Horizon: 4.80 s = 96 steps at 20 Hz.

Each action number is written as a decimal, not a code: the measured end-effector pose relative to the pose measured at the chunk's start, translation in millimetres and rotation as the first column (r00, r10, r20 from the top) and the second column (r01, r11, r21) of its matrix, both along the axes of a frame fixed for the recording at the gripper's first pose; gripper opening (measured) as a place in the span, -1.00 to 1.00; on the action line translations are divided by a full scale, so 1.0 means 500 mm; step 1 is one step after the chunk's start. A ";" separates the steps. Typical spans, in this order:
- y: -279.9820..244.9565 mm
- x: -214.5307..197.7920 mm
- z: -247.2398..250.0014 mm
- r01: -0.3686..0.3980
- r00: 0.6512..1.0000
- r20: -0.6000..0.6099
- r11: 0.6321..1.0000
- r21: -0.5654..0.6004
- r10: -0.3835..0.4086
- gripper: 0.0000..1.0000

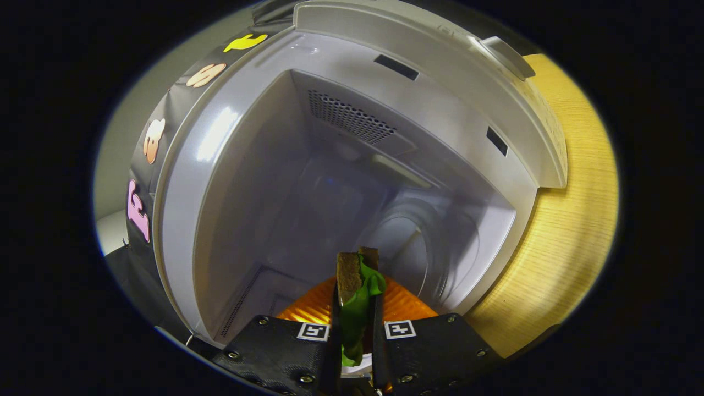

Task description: Open the microwave, put the food inside, and close the microwave door.

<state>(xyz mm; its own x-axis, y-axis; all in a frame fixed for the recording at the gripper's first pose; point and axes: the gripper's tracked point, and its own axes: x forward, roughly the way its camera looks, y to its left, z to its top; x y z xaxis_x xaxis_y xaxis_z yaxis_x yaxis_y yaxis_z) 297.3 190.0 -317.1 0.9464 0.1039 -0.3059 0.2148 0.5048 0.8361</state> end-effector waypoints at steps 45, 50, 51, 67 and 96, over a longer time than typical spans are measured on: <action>-0.100 -0.455 0.512 -0.154 0.903 0.139 0.610 -0.777 0.406 0.94; -0.012 -0.517 0.519 -0.212 0.842 0.150 0.573 -0.791 0.518 0.94; 0.009 -0.528 0.518 -0.229 0.825 0.153 0.567 -0.791 0.545 0.95; 0.310 -0.709 0.486 -0.464 0.511 0.104 0.376 -0.802 0.853 -0.37; 0.384 -0.806 0.185 -0.732 0.388 -0.205 0.165 -0.661 0.899 -0.96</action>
